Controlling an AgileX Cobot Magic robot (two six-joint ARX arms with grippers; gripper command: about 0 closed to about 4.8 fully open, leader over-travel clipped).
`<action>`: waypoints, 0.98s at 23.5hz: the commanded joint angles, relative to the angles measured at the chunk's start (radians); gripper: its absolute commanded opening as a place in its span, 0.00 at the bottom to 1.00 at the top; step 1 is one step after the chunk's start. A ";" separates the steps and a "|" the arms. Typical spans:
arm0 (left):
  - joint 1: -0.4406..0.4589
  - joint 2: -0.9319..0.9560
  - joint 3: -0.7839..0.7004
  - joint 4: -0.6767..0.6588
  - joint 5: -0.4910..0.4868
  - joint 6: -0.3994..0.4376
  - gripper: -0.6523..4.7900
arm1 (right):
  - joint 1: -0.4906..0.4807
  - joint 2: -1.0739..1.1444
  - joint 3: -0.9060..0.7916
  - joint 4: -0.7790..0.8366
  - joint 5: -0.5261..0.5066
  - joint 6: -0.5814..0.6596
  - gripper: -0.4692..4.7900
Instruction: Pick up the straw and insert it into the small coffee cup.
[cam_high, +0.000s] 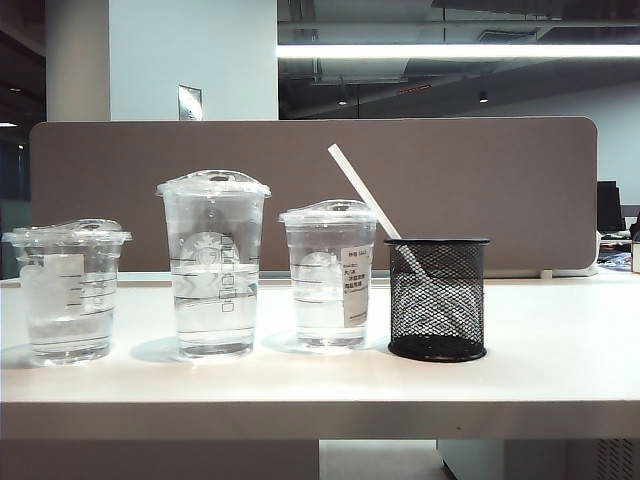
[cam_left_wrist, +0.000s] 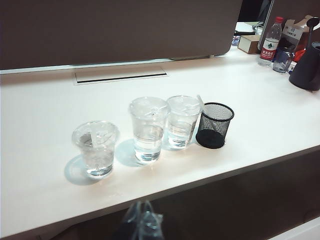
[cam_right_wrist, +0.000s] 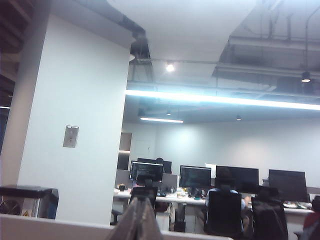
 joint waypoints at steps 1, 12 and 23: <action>0.000 0.002 0.002 -0.002 0.005 0.008 0.11 | 0.000 0.157 0.034 0.066 0.021 -0.005 0.08; 0.000 0.002 0.002 -0.002 0.004 0.008 0.11 | 0.034 0.706 -0.270 0.362 -0.008 -0.150 0.09; 0.000 0.002 0.002 -0.002 0.003 -0.003 0.11 | 0.305 0.737 -0.483 0.394 -0.008 -0.355 0.09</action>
